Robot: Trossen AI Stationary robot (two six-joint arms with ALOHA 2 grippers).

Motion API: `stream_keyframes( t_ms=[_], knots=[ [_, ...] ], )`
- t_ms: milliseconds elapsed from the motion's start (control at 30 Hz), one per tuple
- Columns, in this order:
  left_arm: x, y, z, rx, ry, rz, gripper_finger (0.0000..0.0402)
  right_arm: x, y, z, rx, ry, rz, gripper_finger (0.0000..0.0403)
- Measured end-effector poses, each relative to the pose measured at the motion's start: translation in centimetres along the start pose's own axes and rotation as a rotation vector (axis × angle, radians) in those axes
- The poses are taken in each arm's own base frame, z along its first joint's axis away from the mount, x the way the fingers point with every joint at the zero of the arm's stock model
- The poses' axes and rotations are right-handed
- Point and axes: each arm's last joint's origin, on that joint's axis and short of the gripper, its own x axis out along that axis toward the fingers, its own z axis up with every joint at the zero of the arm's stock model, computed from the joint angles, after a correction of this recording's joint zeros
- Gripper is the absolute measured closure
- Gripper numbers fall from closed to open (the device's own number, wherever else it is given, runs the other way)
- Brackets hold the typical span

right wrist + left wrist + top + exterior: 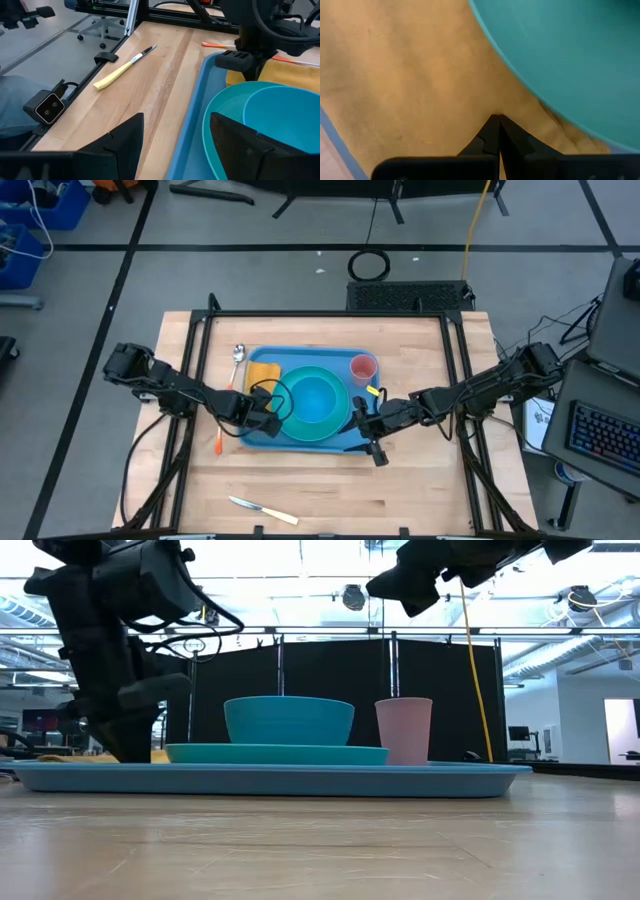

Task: Set up tray
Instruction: Put the yellow napkin on the blue serving tray to the left of the blue plate

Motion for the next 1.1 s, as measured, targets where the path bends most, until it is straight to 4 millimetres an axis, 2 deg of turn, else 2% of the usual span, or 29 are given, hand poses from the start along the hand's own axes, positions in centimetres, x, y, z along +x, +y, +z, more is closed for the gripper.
stream_keyframes(
  t_ms=[267,533,733,933,1100],
  knots=[
    [-0.1,-0.6,-0.1,-0.007,-0.014,-0.062,0.0401,0.0,0.0,0.0,0.000,0.002,0.000,0.0187],
    [-0.1,-0.3,-0.4,0.002,0.009,-0.032,0.0400,0.0,0.0,0.0,0.000,0.005,0.000,0.0187],
    [-2.1,0.0,-0.9,0.025,-0.040,-0.062,0.0400,0.0,0.0,-0.1,-0.003,0.007,0.000,0.0187],
    [-4.4,1.1,-0.2,-0.015,-0.133,-0.075,0.0399,0.0,0.0,-0.1,-0.008,0.007,-0.001,0.0187],
    [-4.7,1.8,0.8,-0.011,-0.196,-0.036,0.0399,0.0,0.0,0.0,-0.001,0.005,-0.001,0.0187]
  ],
)
